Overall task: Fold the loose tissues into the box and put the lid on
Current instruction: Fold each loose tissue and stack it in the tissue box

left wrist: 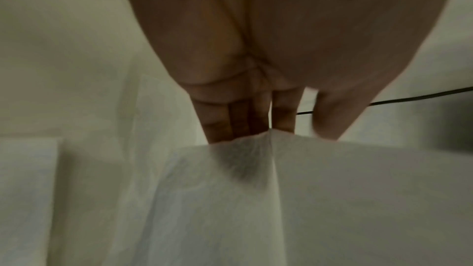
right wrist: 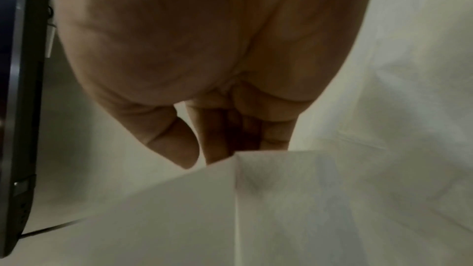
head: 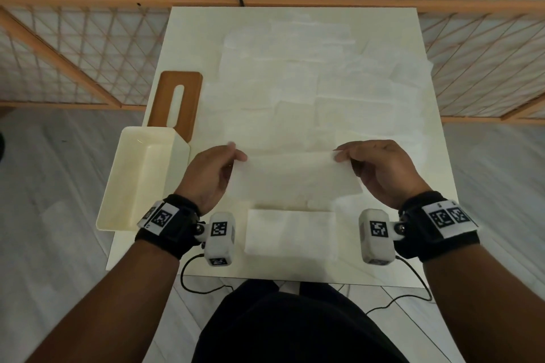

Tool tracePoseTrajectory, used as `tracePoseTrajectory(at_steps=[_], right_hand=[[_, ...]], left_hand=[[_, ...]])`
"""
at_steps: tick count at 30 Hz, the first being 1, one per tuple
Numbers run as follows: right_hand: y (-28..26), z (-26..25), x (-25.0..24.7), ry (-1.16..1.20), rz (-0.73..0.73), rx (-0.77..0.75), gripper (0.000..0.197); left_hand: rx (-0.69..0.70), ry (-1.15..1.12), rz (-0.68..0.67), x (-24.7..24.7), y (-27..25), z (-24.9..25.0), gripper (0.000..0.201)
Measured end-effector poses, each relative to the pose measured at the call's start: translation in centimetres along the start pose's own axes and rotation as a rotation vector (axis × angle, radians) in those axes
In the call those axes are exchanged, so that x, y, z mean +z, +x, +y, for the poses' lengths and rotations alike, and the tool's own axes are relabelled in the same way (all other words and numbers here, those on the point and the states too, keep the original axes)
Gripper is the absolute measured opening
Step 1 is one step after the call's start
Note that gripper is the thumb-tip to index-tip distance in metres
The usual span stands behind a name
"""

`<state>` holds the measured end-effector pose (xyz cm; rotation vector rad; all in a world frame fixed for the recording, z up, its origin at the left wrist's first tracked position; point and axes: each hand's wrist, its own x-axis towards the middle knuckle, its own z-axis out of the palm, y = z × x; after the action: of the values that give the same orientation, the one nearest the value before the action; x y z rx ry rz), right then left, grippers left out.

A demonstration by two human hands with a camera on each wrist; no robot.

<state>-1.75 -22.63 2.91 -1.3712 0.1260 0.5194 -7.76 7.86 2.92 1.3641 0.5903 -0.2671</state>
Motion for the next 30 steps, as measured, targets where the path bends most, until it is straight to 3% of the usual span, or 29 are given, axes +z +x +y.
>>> tracePoseTrajectory(at_steps=[1,2,4,8,14,18,24,30], right_hand=[[-0.1,0.2,0.1,-0.024,0.025,0.009,0.011],[-0.3,0.5,0.2,-0.091,0.047,0.013,0.007],[-0.3,1.5,-0.2,-0.264,0.085,0.016,0.013],[-0.9,3.8,-0.8,-0.371,0.072,0.079,0.016],[-2.3,8.5,-1.3,-0.725,0.046,0.234,0.016],[-2.9,10.8,-1.0,-0.929,0.010,0.231,0.014],[-3.0,11.9,-0.2,-0.992,0.042,0.216,0.012],[-3.1,11.7,0.4,-0.943,0.066,0.180,0.020]], left_hand=[[0.026,0.069,0.005,0.1,0.0,-0.2,0.009],[0.045,0.129,-0.007,0.1,0.0,-0.5,0.007],[0.050,0.188,-0.026,-0.1,-0.1,-1.3,0.021],[0.053,0.343,-0.010,-0.2,-0.5,-3.1,0.010],[-0.064,0.622,-0.032,-0.5,-0.6,-8.4,0.018],[-0.059,0.819,-0.033,-0.5,-0.7,-10.6,0.015],[-0.019,0.921,0.013,-0.5,-0.5,-11.5,0.013],[-0.020,0.871,0.048,-0.3,-0.4,-11.2,0.028]])
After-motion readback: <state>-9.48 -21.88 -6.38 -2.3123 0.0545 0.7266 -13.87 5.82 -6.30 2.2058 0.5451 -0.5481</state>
